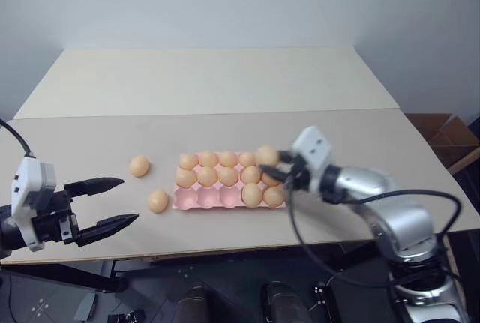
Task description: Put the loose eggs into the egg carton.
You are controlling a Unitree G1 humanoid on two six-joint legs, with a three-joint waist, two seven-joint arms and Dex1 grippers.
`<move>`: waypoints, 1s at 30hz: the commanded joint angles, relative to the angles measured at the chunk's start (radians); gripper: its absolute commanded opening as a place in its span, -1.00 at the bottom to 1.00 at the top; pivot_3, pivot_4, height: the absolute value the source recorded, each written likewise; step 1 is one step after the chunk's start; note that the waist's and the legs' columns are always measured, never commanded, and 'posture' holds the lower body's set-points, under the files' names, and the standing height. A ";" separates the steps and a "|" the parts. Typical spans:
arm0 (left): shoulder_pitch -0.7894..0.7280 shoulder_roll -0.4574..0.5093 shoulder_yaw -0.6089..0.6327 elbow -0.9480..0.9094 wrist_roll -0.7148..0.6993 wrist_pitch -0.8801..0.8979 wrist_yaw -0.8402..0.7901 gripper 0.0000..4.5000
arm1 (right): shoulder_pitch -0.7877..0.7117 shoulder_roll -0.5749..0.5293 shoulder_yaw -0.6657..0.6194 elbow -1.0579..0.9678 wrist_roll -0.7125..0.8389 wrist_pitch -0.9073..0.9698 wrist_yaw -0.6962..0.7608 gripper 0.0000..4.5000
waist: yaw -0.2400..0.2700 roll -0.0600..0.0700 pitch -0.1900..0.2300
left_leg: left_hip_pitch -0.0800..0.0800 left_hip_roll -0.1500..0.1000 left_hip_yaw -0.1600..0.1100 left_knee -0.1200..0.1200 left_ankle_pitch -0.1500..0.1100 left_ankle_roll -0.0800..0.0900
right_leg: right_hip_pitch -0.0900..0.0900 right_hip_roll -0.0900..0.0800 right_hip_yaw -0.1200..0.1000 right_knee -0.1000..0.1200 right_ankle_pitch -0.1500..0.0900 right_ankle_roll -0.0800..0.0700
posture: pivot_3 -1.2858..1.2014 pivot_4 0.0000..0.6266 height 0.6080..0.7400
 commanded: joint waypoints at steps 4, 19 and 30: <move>0.010 0.006 0.058 -0.035 -0.013 -0.003 0.000 1.00 | -0.040 0.031 0.137 0.026 -0.059 0.001 -0.019 -0.18 | 0.005 -0.001 0.000 | -0.001 -0.001 0.000 0.000 0.000 0.000 | 0.000 -0.002 0.000 -0.001 -0.002 -0.003 | 0.03 -0.52 1.00; 0.013 -0.002 0.061 0.011 0.011 -0.017 0.007 1.00 | 0.004 -0.152 -0.274 -0.078 0.139 0.029 0.114 0.99 | 0.011 -0.001 -0.001 | -0.001 -0.001 -0.001 0.000 0.000 0.000 | 0.001 -0.001 -0.002 -0.003 0.000 0.000 | 0.03 -0.52 1.00; 0.093 -0.016 0.156 0.063 0.026 -0.010 -0.014 1.00 | 0.383 -0.375 -0.579 0.049 0.149 -0.290 0.383 0.99 | 0.004 -0.002 -0.001 | 0.000 -0.001 -0.001 -0.002 0.000 0.000 | 0.002 -0.001 -0.001 -0.003 -0.003 -0.002 | 0.03 -0.52 1.00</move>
